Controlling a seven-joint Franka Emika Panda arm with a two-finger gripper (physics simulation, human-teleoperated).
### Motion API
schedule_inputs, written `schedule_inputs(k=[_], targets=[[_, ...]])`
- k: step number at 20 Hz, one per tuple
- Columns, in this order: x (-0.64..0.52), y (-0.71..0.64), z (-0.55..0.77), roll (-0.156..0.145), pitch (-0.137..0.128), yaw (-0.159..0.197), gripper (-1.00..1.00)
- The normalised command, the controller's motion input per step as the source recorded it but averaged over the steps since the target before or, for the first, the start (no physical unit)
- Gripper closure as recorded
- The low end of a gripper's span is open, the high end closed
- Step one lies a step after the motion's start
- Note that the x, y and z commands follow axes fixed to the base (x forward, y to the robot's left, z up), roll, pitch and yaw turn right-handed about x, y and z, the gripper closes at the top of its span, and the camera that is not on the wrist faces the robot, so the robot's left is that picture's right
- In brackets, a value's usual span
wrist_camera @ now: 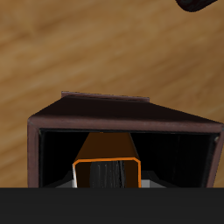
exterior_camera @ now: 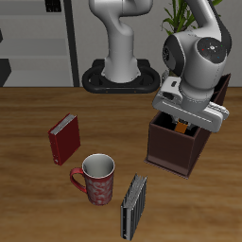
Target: Place the orange book into the left desk caddy's right compartment
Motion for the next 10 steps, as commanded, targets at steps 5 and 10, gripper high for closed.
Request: schedule_inputs(k=[5,10], targets=[[0.03,0.07,-0.38,0.035,0.064,0.04,-1.0],[-0.07,-0.02,0.09,0.016,-0.006,-0.006,-1.0]])
